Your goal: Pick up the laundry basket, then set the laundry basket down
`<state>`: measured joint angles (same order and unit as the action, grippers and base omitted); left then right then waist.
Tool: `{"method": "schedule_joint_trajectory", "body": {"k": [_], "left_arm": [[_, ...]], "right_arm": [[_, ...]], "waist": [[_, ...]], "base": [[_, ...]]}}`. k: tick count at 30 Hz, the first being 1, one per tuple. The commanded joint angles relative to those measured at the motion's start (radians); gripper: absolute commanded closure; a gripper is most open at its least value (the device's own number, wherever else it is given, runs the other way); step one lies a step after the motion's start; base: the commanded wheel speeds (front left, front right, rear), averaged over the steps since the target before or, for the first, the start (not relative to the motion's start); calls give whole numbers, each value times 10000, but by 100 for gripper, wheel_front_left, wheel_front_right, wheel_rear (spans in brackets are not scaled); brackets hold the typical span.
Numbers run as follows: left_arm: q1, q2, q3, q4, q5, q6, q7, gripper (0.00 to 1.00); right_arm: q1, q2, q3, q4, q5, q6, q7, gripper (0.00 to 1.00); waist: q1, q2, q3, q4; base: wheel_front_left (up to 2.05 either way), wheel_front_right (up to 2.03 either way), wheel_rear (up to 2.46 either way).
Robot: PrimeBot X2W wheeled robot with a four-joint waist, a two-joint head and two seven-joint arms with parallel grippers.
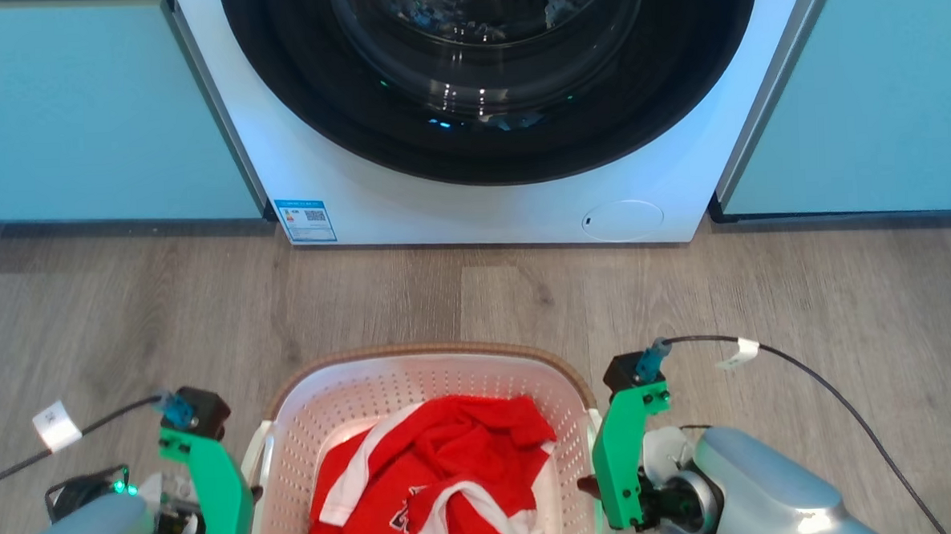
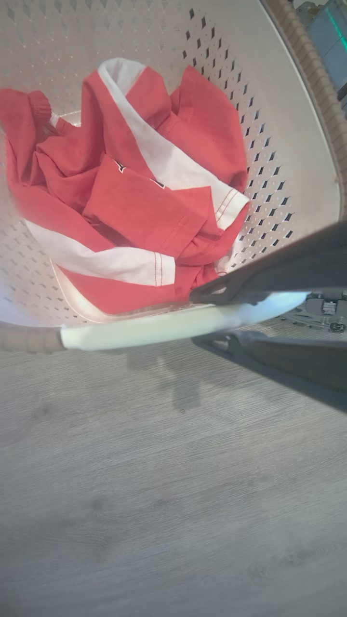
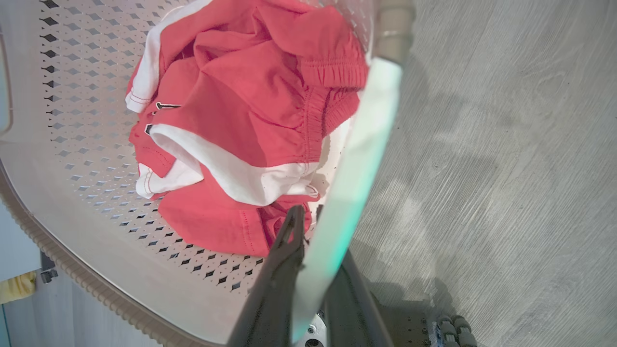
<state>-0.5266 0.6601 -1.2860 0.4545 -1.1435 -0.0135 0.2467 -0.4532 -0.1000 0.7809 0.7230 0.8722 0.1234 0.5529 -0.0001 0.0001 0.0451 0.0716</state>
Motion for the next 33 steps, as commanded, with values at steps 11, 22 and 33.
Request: {"method": "schedule_joint_trajectory", "body": {"k": [11, 22, 33], "left_arm": [[83, 788, 161, -1894, -176, 497, 385, 100], [122, 969, 173, -2275, -207, 725, 474, 100], [159, 968, 173, -2290, -222, 763, 483, 100]], "right_arm": [[-78, 249, -88, -827, -118, 73, 277, 100], [39, 239, -263, -1018, -316, 73, 481, 100], [138, 249, -447, -1192, -472, 73, 693, 100]], "waist": [[1, -1, -146, 28], [1, -1, -120, 22], [1, -1, -127, -18]], "base": [[0, 0, 0], [0, 0, 0], [0, 0, 0]]}}
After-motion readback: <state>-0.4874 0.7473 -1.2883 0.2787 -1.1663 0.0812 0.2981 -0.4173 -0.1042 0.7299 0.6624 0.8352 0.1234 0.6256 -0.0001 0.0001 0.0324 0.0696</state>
